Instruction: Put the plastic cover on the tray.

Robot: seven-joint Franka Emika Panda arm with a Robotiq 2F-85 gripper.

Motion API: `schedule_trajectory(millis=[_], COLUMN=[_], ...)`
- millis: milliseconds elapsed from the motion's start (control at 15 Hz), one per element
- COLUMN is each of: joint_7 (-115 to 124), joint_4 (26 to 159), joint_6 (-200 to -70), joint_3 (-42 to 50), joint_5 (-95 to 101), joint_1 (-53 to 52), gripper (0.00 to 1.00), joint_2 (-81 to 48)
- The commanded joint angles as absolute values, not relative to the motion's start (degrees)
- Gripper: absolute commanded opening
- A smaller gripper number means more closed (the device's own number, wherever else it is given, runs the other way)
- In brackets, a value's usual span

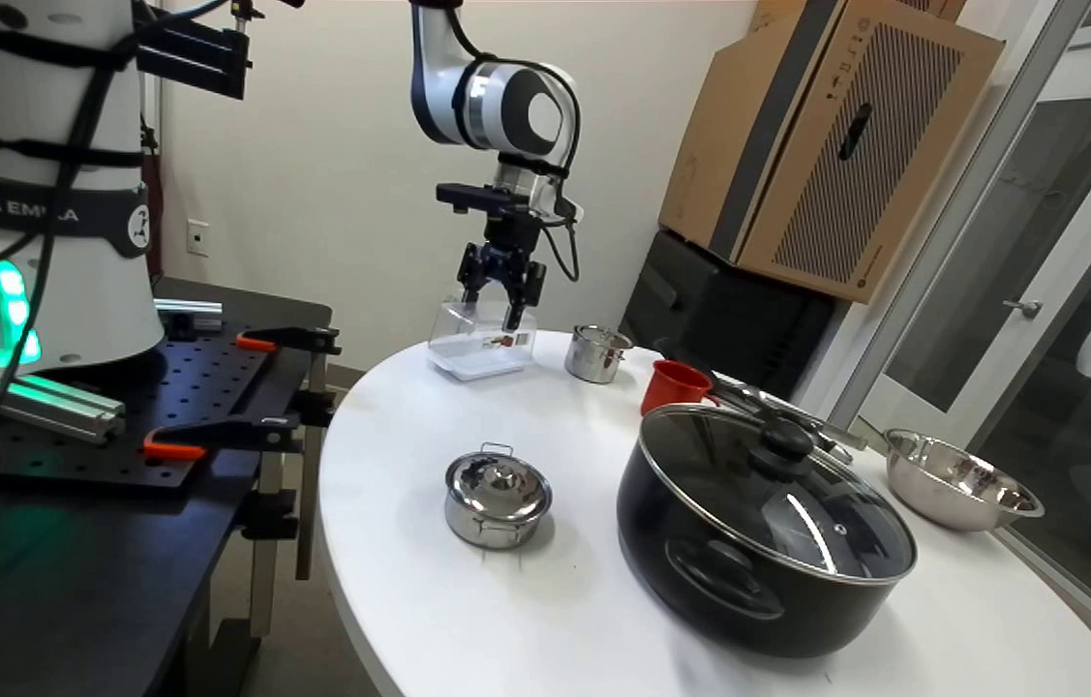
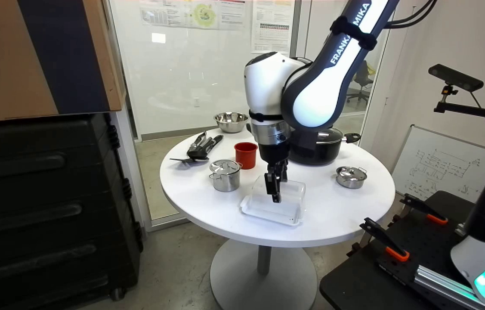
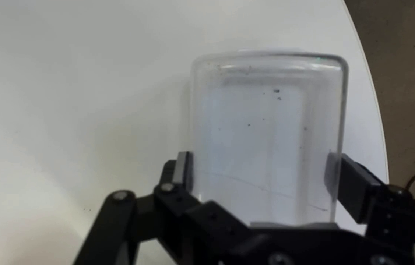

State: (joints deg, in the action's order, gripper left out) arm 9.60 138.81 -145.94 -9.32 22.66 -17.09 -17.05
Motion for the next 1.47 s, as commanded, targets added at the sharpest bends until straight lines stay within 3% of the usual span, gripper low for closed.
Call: schedule_trajectory(millis=[0,1400], joint_7=[12.1,15.0], joint_4=[138.3,136.4], joint_6=[-147.8,-149.0], joint_3=[-8.1,-6.5], joint_5=[23.8,23.5], joint_1=[-18.3,-20.7], gripper=[0.65,0.65], joint_2=[-17.9,-20.4])
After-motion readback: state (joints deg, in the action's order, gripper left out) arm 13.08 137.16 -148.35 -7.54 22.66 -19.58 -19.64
